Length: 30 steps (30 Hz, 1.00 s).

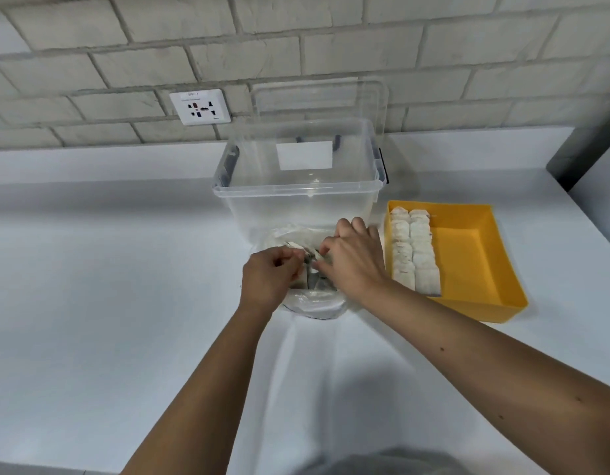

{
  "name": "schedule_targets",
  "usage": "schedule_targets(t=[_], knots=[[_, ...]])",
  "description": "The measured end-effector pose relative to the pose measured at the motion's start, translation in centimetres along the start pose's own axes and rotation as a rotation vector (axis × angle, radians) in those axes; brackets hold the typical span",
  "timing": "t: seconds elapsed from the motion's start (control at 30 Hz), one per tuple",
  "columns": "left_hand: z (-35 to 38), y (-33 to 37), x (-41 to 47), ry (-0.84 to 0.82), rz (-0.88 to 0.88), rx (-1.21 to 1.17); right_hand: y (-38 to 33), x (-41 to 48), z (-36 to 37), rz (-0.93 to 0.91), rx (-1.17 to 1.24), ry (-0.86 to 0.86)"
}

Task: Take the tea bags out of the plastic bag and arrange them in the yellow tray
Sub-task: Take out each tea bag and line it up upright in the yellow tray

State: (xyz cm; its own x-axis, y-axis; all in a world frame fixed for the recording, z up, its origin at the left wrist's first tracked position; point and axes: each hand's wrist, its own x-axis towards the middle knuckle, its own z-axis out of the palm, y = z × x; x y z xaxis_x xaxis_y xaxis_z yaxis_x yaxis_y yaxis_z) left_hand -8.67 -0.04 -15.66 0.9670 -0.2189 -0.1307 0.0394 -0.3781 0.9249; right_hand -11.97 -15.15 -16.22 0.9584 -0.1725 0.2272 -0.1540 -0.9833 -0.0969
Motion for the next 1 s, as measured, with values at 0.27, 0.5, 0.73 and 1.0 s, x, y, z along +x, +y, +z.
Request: schedule_targets(t=[0.27, 0.5, 0.73, 1.0], knots=[[-0.3, -1.3, 0.4, -0.033, -0.048, -0.024, 0.6, 0.7, 0.9, 0.018, 0.016, 0.017], [-0.2, -0.1, -0.5, -0.206, -0.220, -0.348, 3.5, -0.5, -3.1, 0.217, 0.941, -0.095], [1.3, 1.7, -2.0, -0.421, -0.275, -0.571, 4.3, -1.7, -5.4, 0.222, 1.241, -0.198], [1.3, 1.6, -2.3, -0.272, -0.241, -0.614, 3.8, -1.9, -5.3, 0.229, 1.195, -0.181]])
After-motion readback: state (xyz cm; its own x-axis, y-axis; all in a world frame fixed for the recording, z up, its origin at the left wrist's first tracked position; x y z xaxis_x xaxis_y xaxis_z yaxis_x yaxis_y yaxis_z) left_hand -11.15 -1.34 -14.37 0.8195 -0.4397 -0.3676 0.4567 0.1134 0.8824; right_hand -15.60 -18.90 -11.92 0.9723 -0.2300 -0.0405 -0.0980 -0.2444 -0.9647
